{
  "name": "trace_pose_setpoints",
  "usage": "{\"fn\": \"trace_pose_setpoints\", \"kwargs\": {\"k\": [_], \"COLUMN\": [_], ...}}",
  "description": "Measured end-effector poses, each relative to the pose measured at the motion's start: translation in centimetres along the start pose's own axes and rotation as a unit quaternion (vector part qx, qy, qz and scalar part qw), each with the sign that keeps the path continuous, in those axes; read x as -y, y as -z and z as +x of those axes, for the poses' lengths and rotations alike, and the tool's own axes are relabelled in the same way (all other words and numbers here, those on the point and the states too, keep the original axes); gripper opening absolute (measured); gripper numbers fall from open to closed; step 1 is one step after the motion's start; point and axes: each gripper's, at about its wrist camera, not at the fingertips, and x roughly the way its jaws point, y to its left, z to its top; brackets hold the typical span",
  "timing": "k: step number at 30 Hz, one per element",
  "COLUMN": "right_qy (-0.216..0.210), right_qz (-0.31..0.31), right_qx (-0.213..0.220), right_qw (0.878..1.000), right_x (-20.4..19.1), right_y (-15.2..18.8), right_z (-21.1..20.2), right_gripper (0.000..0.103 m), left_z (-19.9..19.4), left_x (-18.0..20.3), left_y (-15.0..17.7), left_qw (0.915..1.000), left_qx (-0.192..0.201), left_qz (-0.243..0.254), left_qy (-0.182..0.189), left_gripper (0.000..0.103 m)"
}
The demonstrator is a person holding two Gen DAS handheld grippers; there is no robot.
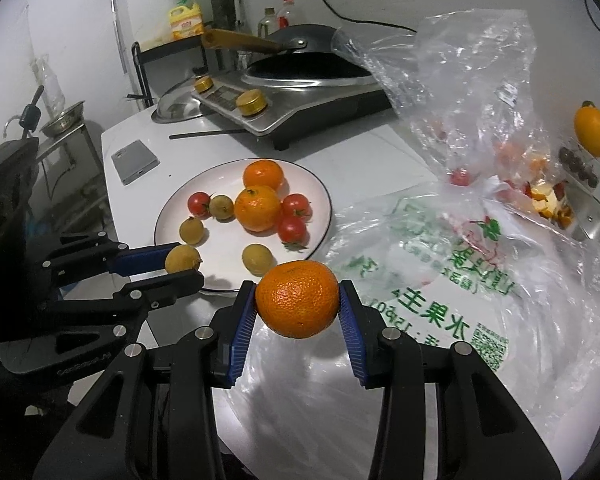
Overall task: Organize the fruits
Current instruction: 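Lift the mandarin and yellow fruit and carry both over the plate, then lower the mandarin and yellow fruit onto the plate and open both grippers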
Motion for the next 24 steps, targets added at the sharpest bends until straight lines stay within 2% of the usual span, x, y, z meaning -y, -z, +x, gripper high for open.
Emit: {"fn": "trace_pose_setpoints", "kwargs": {"k": [14,17,24], "right_qy": [-0.011,-0.014,-0.024], "right_qz": [-0.012,-0.015,-0.029], "right_qx": [-0.016,-0.019,-0.025], "right_qw": [1.000,1.000,0.999], "right_x": [-1.3,-1.6,-3.1], "right_y": [-1.2,-1.6,-2.5], "right_z": [2.2,2.7,4.0], "right_gripper": [0.043,0.043,0.043], "left_z": [2.2,2.1,1.5], "left_x": [-2.4,-2.8,-4.5], "left_y": [0.0,0.0,0.2], "left_qw": [0.9993,0.9989,0.9983], "left_qx": [-0.018,-0.014,-0.007], "left_qz": [-0.019,-0.016,-0.029], "left_qy": [-0.027,-0.042,-0.049], "left_gripper": [0.027,0.027,0.030]}}
